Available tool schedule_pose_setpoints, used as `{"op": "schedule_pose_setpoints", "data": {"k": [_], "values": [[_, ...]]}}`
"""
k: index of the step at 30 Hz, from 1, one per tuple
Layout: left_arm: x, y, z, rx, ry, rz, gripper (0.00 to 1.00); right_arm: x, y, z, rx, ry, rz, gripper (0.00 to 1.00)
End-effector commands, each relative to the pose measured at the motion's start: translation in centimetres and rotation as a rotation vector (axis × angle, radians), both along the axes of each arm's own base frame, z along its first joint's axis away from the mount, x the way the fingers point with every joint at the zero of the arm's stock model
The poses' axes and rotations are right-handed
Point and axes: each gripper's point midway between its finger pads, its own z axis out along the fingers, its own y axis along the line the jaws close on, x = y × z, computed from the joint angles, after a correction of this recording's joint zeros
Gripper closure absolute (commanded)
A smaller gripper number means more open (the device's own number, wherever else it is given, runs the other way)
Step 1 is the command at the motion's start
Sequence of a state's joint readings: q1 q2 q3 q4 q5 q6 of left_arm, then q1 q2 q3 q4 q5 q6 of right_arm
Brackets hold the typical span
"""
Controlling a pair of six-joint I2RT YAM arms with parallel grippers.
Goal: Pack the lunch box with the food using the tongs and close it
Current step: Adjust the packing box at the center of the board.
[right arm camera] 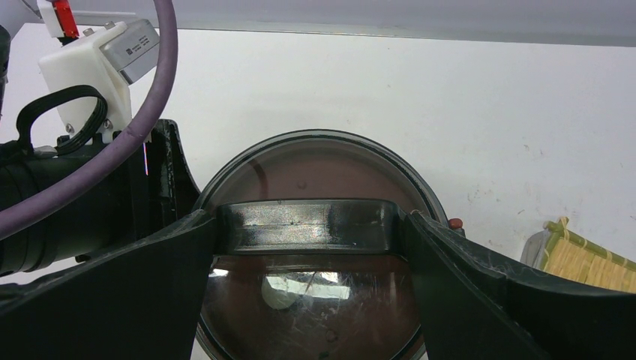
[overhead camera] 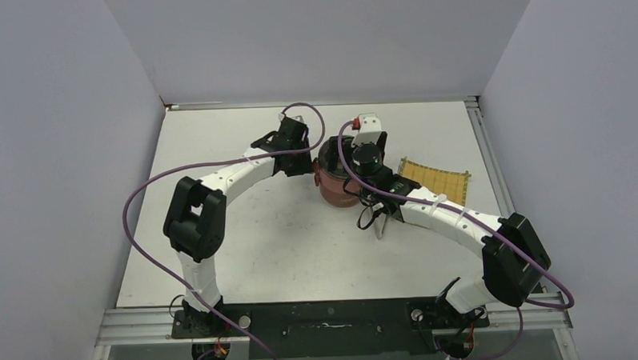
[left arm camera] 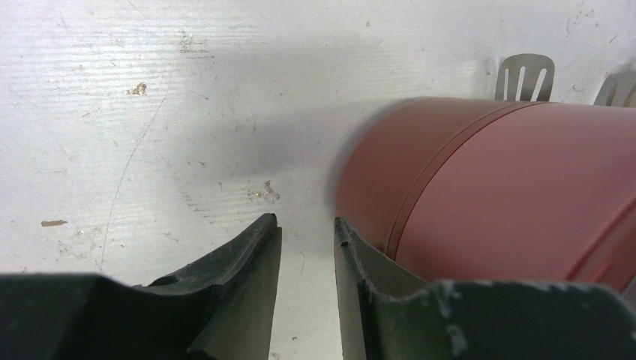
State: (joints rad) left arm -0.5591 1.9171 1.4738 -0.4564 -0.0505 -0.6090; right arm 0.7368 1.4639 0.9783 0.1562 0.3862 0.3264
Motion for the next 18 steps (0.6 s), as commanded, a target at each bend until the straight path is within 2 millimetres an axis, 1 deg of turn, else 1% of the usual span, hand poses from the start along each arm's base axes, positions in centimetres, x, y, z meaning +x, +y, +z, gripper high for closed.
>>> {"op": "schedule_pose_setpoints", "data": {"k": [1,6,14,18], "values": [[0.7,-9.1,6.4,-0.247,-0.155,-0.111,0.69,-9.6,-1.1,-16.2,-0.266,0.543,0.201,0.14],[0.7,-9.8,6.0,-0.242,-0.144,-0.121,0.69,-9.7,-1.1,-16.5,-0.267,0.546,0.199,0.14],[0.5,-10.1,4.9,-0.235,-0.131,-0.118,0.69,-9.7,-1.0,-16.8,-0.263,0.550,0.199,0.14],[0.5,-10.3,4.8,-0.233,-0.131,-0.116,0.70,-9.8,-1.0,-16.8,-0.263,0.551,0.197,0.15]]}}
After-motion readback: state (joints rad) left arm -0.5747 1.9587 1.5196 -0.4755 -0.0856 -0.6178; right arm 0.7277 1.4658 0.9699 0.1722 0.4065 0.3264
